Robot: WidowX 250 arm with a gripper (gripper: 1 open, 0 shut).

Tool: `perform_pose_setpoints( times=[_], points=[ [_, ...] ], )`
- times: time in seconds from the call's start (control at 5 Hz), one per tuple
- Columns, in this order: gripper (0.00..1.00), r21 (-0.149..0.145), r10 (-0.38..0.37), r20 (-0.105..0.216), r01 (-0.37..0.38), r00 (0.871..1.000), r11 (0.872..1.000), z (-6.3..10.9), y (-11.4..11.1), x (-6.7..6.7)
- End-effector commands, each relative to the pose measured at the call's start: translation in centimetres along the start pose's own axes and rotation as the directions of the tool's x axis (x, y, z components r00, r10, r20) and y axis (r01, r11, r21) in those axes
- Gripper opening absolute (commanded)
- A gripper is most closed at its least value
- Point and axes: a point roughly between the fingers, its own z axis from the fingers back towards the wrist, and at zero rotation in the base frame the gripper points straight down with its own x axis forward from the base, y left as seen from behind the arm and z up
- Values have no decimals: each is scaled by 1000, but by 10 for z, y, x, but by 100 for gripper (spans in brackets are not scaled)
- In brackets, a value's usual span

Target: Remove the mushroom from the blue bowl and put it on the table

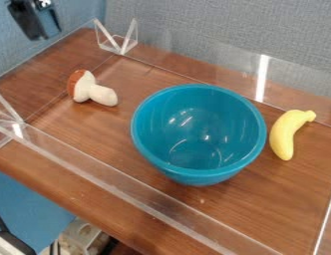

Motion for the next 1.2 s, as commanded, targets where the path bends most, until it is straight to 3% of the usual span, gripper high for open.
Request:
perform_pose_setpoints(
  times=[0.0,0.6,0.8,1.0],
  points=[
    [100,63,-19,19,18,1000,998,16,-20,-2],
    [100,68,25,6,-25,1000,997,7,0,-5],
    [0,64,19,-1,-18,1000,998,13,1,1],
    [100,65,10,-12,-10,1000,998,16,1,5]
  ],
)
